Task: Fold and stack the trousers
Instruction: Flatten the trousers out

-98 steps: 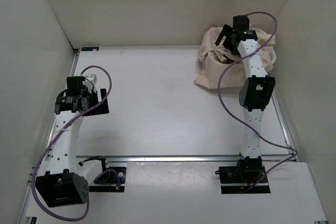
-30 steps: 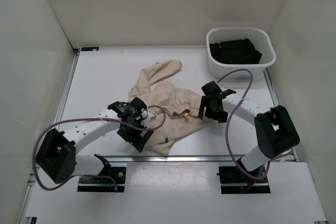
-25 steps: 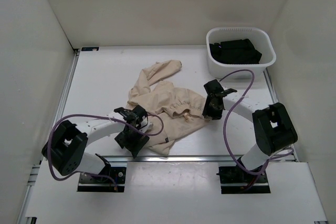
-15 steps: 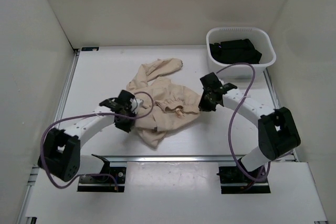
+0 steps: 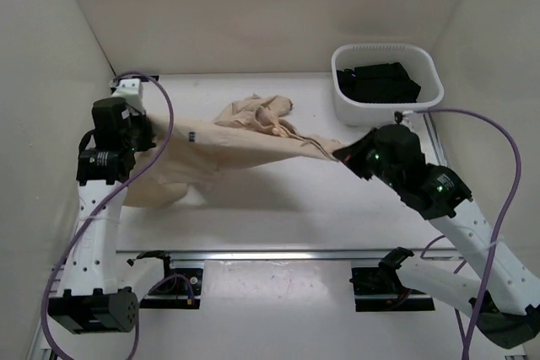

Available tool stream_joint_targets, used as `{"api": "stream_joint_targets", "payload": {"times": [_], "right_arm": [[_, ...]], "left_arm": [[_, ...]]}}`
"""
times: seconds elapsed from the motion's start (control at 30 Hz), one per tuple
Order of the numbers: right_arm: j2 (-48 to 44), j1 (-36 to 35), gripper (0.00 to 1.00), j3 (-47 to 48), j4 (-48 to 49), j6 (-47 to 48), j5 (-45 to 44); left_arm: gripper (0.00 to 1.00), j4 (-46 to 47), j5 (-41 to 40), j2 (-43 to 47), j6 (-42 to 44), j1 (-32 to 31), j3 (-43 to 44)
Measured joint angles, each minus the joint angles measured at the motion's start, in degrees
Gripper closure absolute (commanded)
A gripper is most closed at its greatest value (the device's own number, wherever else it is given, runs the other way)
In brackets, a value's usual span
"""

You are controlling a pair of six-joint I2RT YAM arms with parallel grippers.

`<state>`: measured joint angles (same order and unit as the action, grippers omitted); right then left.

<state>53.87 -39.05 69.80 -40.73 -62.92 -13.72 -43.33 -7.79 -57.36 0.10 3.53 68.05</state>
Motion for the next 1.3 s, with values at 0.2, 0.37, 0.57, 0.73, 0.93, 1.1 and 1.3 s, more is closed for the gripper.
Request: {"api": "stream_joint_targets", "payload": {"times": [0.2,0.37,0.57,0.73,0.93,1.1,1.3], "right_arm": [[-6.97,1.7,1.0,-12.72,-15.43,-7.82,-14.19],[-12.74,1.97,1.0,-18.18,-25.11,-13.62,-22.12],[-4.83,2.14,1.0,-17.77,-26.12,-9.97,-23.82],[10.62,8.33,1.0,-17.25,-19.32,-2.8,-20.59],[10.84,17.44,1.0,-20.35,-12.31,3.34,-13.99],[10.25,20.48,1.0,-21.46,-10.05,5.95,-10.49],[8.85,29.75,1.0,-22.97,-9.18,9.16,-4.98]], "left_arm": [[0.12,-11.13,14.62,-11.58,0.13,-14.97,7.89],[0.0,-21.94,22.12,-21.14,0.07,-20.83,6.82],[0.0,-15.34,10.84,-15.56,-0.11,5.68,-6.01],[0.0,-12.87,13.35,-31.19,-0.17,18.75,4.24],[0.0,-9.94,21.07,-48.98,-0.2,12.02,18.21],[0.0,-9.14,20.13,-53.22,-0.09,3.87,9.7],[0.86,-10.91,16.98,-48.63,-0.74,11.06,-2.84]]}}
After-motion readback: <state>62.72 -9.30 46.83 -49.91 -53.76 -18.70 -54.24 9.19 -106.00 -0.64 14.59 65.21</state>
